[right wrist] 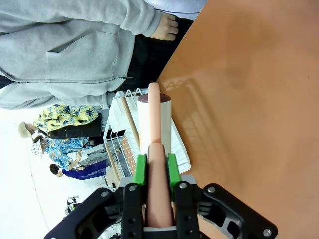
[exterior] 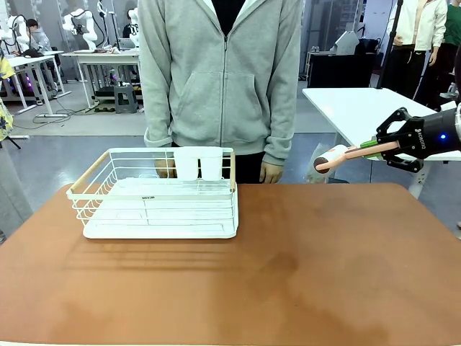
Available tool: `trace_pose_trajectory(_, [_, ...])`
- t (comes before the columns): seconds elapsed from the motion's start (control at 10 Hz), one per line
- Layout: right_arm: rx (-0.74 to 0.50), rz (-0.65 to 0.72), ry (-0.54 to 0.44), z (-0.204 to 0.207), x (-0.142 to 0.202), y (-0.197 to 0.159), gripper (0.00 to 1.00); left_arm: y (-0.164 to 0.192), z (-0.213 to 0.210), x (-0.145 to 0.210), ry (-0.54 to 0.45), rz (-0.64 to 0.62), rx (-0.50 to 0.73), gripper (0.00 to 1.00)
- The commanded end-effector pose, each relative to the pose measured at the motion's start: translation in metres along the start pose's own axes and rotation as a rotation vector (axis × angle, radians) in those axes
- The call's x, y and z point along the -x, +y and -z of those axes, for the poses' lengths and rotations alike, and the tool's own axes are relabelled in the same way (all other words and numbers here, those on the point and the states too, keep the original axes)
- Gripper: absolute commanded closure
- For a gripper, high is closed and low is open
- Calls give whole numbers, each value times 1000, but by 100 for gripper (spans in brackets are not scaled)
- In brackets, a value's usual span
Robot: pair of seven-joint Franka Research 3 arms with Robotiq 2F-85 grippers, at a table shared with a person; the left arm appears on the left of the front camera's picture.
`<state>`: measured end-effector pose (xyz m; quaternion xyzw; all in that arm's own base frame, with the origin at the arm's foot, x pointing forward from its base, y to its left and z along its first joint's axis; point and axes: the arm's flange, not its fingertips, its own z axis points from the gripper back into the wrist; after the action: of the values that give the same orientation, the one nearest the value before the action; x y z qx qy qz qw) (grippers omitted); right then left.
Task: Clean the table.
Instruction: Clean the table with the Lint Roller when the human lifts the Dish drying rack.
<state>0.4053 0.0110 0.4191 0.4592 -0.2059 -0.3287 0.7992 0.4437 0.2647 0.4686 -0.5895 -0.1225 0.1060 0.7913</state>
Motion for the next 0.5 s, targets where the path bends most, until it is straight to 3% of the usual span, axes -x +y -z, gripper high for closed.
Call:
trace_pose_trajectory(0.0, [1, 1, 2, 1, 1, 0, 100, 1, -3, 3, 9, 10, -3, 0])
trace_pose_trajectory(0.4, [1, 1, 2, 1, 1, 0, 100, 1, -3, 3, 9, 10, -3, 0])
